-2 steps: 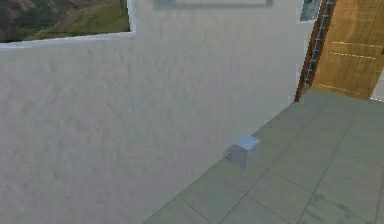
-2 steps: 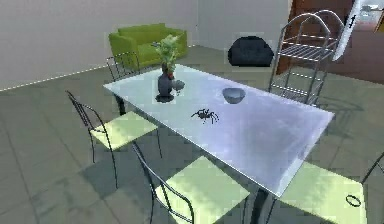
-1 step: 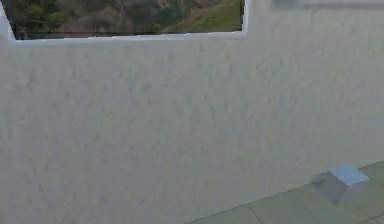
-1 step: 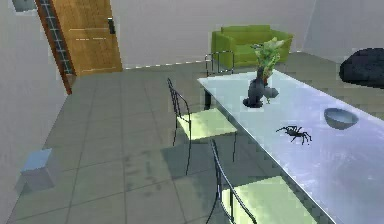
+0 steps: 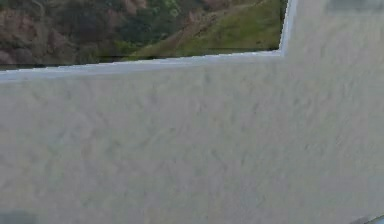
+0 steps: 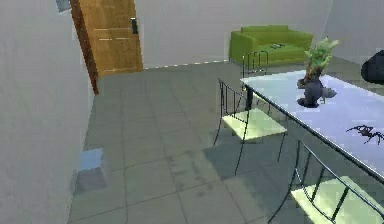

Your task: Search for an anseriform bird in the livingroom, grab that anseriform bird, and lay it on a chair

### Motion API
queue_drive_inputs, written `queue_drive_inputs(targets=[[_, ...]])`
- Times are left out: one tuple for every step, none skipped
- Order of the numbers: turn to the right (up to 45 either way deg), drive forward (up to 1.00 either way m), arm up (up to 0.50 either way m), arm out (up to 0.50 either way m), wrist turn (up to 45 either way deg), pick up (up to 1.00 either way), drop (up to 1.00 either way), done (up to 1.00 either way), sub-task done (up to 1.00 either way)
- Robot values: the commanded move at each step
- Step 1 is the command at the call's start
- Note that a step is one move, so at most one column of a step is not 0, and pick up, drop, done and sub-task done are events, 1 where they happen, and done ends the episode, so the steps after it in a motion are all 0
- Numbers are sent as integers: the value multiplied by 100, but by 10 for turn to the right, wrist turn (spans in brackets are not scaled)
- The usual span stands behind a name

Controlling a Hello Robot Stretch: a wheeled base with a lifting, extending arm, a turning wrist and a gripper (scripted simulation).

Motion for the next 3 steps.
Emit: queue_drive_inputs(targets=[[450, 0, 0, 0, 0, 0, 0, 0, 0], [270, 0, 0, 0, 0, 0, 0, 0, 0], [0, 25, 0, 0, 0, 0, 0, 0, 0]])
